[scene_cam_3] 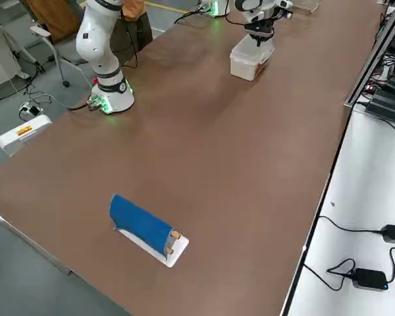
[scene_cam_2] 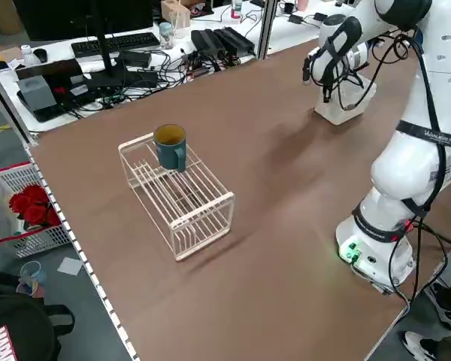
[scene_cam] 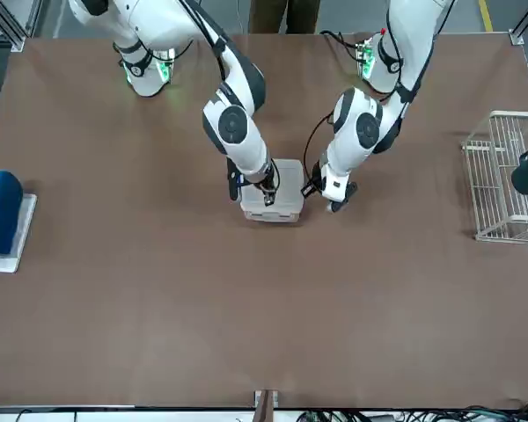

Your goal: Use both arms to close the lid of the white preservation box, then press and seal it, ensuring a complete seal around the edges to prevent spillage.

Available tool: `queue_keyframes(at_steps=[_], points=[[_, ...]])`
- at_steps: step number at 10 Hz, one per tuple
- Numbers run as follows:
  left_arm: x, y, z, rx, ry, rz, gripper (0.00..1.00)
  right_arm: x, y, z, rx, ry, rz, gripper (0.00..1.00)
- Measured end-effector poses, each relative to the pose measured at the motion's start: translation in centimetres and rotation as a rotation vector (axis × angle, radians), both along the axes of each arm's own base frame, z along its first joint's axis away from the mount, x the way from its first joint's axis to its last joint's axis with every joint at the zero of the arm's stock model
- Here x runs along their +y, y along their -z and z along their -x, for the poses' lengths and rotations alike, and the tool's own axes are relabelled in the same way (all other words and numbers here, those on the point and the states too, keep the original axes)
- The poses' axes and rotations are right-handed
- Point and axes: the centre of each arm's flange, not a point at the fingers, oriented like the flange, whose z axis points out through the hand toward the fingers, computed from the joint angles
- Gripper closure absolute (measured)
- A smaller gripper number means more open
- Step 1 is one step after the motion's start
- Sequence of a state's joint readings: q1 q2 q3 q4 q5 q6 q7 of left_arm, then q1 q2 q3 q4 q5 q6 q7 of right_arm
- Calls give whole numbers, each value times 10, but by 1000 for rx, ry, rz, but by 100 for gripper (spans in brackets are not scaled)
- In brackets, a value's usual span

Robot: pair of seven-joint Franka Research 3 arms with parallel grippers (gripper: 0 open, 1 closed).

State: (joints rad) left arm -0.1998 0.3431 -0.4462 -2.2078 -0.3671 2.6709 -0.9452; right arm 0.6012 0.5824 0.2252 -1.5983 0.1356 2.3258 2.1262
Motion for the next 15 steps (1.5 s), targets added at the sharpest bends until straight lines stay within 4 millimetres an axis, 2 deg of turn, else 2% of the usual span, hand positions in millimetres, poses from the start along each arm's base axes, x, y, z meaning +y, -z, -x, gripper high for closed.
queue_keyframes(at_steps=[5, 6, 7, 9, 10, 11, 12, 13, 15], points=[[-7, -29, 3, 4, 110, -50, 99, 0, -5, -1, 10, -2, 7, 94], [-9, -38, 3, -3, 115, -48, 99, 1, -15, -2, 21, -8, 14, 94], [-7, -49, -1, -16, 109, -46, 99, 2, -33, -1, 31, -10, 9, 95], [1, -74, -15, -45, 82, -37, 99, -6, -79, -1, 47, -20, -6, 95], [-3, -86, -20, -48, 63, -30, 99, -19, -93, -3, 59, -71, 17, 95], [-12, -96, -21, -51, 42, -18, 99, -41, -95, -13, 69, -121, 37, 95], [-26, -102, -17, -50, 34, -11, 99, -73, -83, -32, 90, -154, 40, 95], [-45, -104, -9, -46, 35, -13, 99, -107, -62, -47, 121, -197, 29, 94], [-89, -102, 4, -38, 22, -29, 99, -158, -15, -54, 211, -234, -24, 94]])
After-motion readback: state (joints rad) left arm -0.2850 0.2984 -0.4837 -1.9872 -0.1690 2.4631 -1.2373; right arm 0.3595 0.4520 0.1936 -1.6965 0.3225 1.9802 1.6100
